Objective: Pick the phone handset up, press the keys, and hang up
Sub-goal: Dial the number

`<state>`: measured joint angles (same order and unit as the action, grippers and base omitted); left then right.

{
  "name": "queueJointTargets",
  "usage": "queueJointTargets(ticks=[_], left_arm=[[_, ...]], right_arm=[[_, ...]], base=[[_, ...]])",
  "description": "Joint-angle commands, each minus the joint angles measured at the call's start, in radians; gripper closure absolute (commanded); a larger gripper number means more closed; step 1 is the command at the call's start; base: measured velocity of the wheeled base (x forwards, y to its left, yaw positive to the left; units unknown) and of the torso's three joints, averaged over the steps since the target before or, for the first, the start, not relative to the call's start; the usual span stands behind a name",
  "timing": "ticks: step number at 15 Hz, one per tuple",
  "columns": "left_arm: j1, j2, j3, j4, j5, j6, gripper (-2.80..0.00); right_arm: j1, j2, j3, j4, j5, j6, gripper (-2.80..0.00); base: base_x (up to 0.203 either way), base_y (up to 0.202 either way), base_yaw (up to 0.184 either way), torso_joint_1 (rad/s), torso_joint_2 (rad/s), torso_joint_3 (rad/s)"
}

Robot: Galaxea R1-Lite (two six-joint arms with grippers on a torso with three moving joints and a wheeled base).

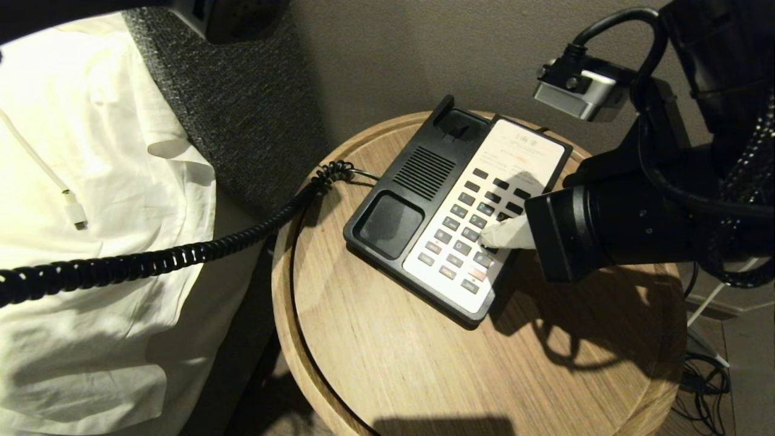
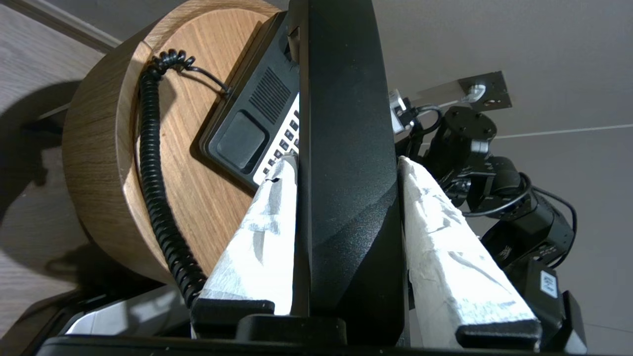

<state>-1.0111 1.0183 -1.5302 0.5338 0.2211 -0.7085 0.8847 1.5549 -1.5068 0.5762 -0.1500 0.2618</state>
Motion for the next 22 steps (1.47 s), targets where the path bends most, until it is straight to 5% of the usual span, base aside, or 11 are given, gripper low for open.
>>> queueJointTargets(ticks=[1, 22], left_arm=[[0.0, -0.006, 0.008, 0.005, 0.0, -0.003, 0.0], [0.0, -0.01, 0.045, -0.026, -0.003, -0.003, 0.0]], right_arm=[[0.004, -0.005, -0.011, 0.004, -0.002, 0.005, 0.0], [0.129, -0.019, 0.001, 0.082, 0.009, 0.05, 0.0]], base=[[0.0, 0.0, 0.0, 0.0, 0.0, 0.0], [0.0, 0.0, 0.0, 0.0, 0.0, 0.0]])
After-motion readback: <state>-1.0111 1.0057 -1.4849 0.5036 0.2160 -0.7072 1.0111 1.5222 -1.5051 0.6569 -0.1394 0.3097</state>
